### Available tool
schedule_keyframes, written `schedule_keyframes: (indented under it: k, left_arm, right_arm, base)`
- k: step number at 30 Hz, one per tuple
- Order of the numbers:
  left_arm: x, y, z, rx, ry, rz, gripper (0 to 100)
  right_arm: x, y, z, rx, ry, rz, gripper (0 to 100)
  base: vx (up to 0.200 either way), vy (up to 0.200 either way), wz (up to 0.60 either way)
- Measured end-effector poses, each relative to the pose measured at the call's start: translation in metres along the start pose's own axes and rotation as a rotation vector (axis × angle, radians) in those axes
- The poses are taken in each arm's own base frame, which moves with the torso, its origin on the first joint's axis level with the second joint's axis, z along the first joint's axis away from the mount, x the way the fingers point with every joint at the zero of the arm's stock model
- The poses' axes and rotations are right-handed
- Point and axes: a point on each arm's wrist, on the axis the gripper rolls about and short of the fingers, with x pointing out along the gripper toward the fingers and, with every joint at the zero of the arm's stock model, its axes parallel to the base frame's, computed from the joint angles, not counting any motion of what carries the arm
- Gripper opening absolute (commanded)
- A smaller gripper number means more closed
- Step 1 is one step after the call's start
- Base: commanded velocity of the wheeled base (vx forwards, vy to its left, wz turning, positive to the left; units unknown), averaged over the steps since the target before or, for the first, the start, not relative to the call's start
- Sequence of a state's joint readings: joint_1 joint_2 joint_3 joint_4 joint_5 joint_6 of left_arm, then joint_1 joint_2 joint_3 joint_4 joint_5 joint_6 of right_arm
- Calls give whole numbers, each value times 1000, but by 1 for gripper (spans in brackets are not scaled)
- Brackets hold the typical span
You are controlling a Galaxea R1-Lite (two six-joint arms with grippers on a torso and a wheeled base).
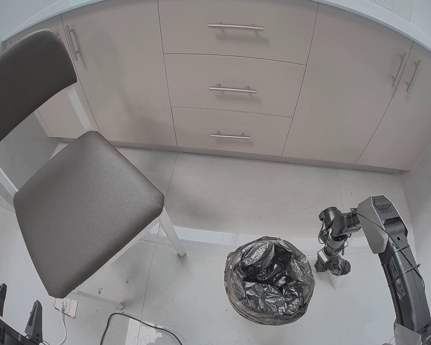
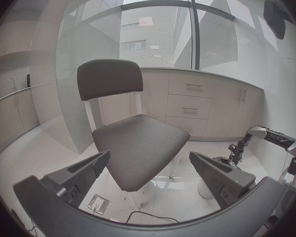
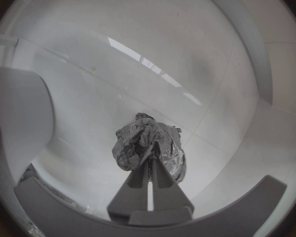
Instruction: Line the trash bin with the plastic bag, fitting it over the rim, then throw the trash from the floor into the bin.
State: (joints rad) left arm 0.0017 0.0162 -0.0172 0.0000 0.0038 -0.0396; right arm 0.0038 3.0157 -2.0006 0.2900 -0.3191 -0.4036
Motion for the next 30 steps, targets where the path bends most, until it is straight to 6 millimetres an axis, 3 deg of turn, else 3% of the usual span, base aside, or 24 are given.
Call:
schedule_keyframes:
  k: [6,17,25,26,30]
  left_arm:
    - [0,0,0,0,0,0,100]
    - [0,0,0,0,0,0,100]
    - [0,0,0,-1,0,0,100]
    - [0,0,0,-1,0,0,100]
    - [0,0,0,-1,0,0,100]
  right_arm:
    - [-39,-16,20,19,-85,-32,0]
    - [-108,-44,31,26,-117,-35,0]
    - [-115,-47,31,29,-116,-35,0]
    - [-112,-46,31,27,-111,-33,100]
    - [-96,-39,28,26,-91,-30,100]
  base:
    - [0,0,0]
    - [0,0,0]
    - [0,0,0]
    - [0,0,0]
    - [0,0,0]
